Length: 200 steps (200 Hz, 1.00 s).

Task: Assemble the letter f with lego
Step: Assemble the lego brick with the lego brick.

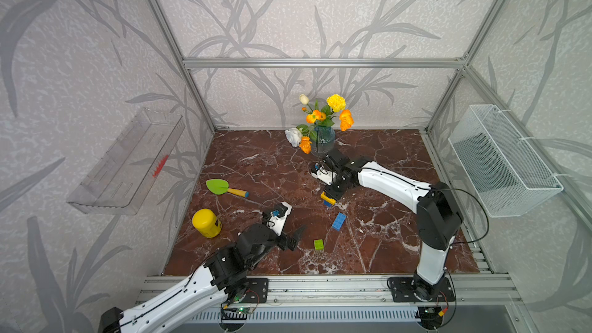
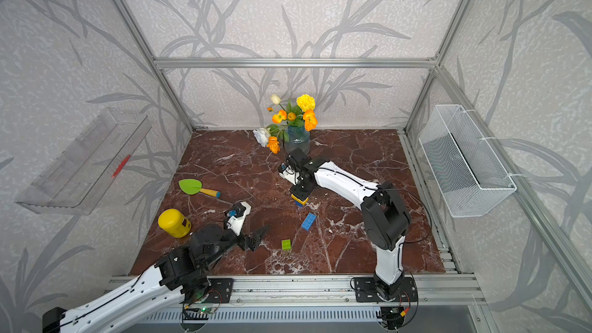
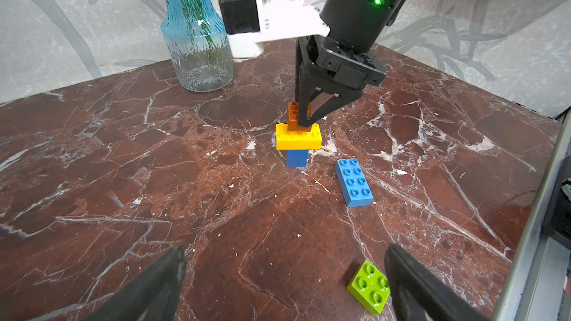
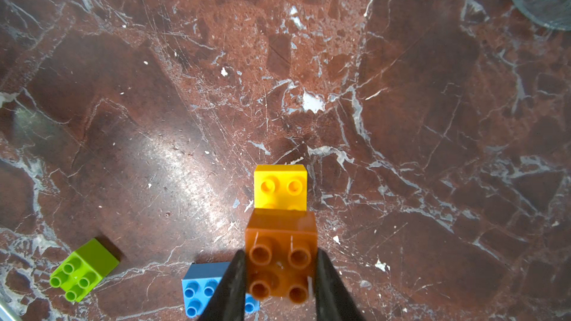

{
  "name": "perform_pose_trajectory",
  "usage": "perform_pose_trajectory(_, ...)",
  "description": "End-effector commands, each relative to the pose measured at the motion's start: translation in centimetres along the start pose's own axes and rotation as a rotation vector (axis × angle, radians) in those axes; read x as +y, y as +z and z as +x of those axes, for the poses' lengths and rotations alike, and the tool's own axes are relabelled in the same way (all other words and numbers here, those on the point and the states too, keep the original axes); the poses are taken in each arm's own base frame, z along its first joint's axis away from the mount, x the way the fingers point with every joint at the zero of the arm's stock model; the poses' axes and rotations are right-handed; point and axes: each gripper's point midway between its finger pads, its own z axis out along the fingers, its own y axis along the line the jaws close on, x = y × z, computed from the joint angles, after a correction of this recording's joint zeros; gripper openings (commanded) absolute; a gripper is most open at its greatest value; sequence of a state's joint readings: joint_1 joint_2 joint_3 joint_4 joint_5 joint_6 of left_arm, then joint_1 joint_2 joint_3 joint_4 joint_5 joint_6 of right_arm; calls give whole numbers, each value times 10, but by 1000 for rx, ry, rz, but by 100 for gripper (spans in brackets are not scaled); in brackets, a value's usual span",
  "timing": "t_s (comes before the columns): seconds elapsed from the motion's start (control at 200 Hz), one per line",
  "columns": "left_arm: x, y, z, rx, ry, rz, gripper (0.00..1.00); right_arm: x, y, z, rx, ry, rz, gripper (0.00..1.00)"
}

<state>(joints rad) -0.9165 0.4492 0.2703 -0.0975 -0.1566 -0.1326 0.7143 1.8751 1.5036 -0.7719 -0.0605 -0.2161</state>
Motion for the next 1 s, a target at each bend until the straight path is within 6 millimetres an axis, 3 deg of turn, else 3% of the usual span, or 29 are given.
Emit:
perform_pose_trajectory(0.0, -1, -2, -9, -30, 7, 3, 99, -2, 0, 0, 18, -12, 8, 21)
perform_pose_trajectory(0.995, -3, -1, -6, -28, 0, 11, 99, -2, 10, 3, 44, -8, -2, 21)
